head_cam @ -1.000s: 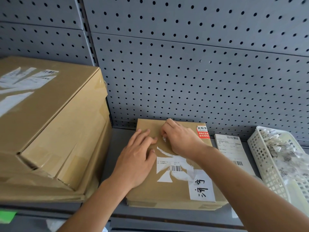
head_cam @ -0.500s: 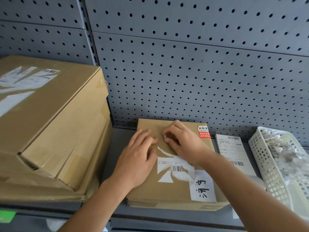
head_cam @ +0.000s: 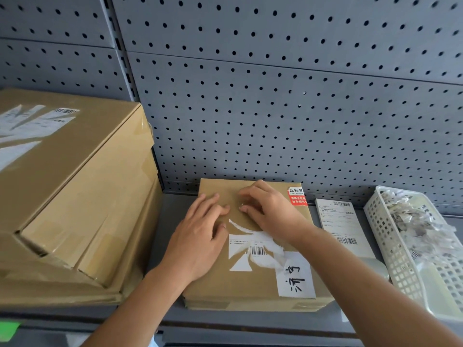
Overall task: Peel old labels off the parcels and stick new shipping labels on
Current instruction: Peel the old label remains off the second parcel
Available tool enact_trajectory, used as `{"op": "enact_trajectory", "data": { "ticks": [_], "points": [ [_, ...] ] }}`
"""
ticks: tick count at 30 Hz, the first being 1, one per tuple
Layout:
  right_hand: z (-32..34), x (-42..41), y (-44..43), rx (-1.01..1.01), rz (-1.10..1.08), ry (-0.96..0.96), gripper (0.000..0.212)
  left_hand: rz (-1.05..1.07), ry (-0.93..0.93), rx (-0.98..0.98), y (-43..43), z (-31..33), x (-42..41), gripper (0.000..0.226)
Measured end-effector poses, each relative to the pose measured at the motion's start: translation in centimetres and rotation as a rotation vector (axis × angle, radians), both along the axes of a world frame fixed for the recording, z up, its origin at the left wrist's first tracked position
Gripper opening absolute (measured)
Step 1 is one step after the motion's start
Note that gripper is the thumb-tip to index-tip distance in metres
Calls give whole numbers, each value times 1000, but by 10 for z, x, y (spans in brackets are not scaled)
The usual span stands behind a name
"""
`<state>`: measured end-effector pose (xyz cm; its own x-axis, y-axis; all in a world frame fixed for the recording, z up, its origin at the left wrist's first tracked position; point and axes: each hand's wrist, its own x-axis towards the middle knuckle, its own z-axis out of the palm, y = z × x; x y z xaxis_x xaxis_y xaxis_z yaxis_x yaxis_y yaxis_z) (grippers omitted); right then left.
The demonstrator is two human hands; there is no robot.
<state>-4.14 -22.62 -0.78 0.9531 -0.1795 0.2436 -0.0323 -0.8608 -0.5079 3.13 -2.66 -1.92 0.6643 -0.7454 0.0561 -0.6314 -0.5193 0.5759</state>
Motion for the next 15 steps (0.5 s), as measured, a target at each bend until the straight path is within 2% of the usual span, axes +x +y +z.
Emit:
{"op": "enact_trajectory", "data": {
  "ticks": [4, 8, 15],
  "points": [
    [-1, 5, 3, -20, -2, -5, 7, 0, -3, -1, -1, 0, 0, 35],
    [0, 0, 5, -14, -14, -20, 10, 4, -4, -3, 0, 0, 0, 36],
    [17, -25, -3, 267, -164, -74, 9, -9, -10, -25, 1, -5, 2, 37]
  ]
}}
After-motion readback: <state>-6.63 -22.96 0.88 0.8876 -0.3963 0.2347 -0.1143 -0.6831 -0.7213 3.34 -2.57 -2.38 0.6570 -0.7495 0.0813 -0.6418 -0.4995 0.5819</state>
